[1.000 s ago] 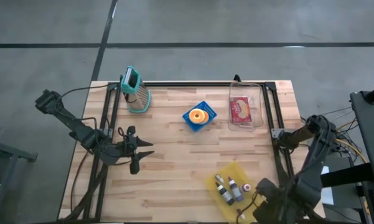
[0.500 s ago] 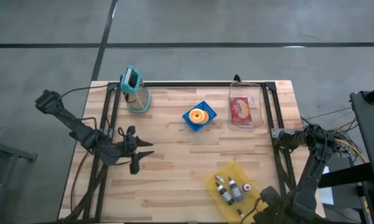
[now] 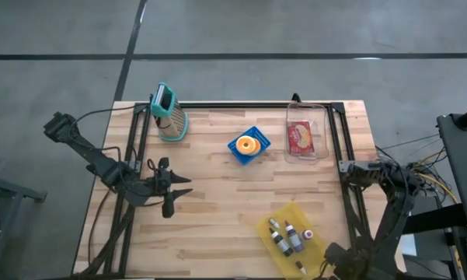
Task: Pick & Place Food Item
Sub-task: Stack the orange donut on top of the top orange donut in the blue bin
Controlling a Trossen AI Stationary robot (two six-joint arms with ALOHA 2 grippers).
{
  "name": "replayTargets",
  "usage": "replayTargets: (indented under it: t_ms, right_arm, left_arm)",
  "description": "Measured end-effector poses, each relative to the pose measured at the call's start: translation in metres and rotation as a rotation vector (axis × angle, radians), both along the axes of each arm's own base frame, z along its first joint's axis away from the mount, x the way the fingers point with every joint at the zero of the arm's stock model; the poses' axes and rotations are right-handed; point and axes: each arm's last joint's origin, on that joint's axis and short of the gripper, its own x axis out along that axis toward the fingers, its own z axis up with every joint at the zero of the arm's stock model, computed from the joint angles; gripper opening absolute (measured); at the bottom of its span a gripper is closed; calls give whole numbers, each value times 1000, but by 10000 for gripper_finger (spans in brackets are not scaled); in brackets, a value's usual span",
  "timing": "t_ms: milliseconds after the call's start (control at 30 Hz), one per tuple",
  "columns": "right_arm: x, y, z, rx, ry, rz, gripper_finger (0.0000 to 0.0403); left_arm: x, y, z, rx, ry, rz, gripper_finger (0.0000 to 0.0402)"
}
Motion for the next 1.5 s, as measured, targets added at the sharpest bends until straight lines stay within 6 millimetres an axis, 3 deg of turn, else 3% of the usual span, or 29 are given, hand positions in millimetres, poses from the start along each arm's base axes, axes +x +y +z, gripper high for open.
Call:
replayTargets:
  t_ms: [533, 1067, 1500]
  right_arm:
    - [-26, 19, -45, -183, 80, 146, 123]
    - [-30, 18, -59, -206, 111, 272, 123]
    - [-34, 13, -91, -201, 55, 317, 123]
  left_arm:
    - [0, 0, 0, 0, 0, 0, 149]
    - [0, 0, 0, 0, 0, 0, 149]
    - [0, 0, 0, 0, 0, 0, 149]
